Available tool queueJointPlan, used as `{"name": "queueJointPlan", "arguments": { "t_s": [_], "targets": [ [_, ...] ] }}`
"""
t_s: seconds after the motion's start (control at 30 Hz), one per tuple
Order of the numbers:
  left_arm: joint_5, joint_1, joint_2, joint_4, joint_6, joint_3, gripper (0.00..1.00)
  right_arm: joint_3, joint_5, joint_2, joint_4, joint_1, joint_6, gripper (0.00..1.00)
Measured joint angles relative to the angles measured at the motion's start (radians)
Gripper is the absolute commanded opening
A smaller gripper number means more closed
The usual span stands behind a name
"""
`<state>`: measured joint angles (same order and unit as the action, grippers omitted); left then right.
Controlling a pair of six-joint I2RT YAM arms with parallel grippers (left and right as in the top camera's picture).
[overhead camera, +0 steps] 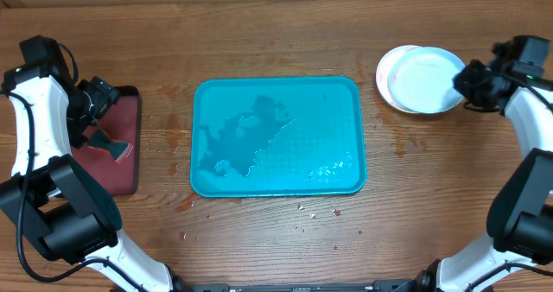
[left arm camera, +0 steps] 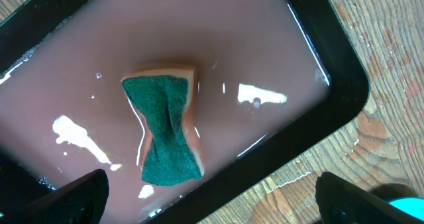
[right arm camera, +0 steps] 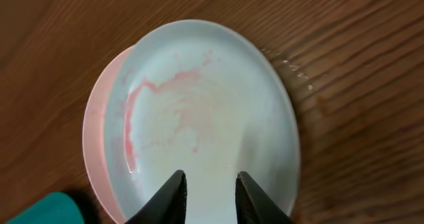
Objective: Clean dirty plates on tray and stack at the side
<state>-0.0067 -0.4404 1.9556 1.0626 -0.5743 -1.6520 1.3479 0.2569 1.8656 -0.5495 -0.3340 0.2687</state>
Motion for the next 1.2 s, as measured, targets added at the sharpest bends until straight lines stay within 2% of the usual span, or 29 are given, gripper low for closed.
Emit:
{"name": "queueJointPlan", "arguments": {
  "t_s": [0.27,0.4,0.6,0.73,0.9,1.2],
  "targets": [
    [0.0,0.0,0.0,0.0,0.0,0.0,1.0,0.0,-0.052,0.0,-0.006,0.045,0.016,0.26],
    [0.0,0.0,0.0,0.0,0.0,0.0,1.0,0.0,-0.065,0.0,-0.016,0.043,0.035,0.21],
    [0.0,0.0,0.0,0.0,0.0,0.0,1.0,0.0,-0.213,0.0,-0.029,0.04,0.129,0.04],
    [0.0,0.0,0.0,0.0,0.0,0.0,1.0,0.0,-0.323,0.001,-0.038,0.021,0.221,0.04],
    [0.0,0.0,0.0,0.0,0.0,0.0,1.0,0.0,-0.356,0.037,-0.011,-0.005,0.274,0.04],
    [0.0,0.0,0.0,0.0,0.0,0.0,1.0,-0.003,-0.201,0.111,0.084,0.047,0.165,0.04]
  ]
}}
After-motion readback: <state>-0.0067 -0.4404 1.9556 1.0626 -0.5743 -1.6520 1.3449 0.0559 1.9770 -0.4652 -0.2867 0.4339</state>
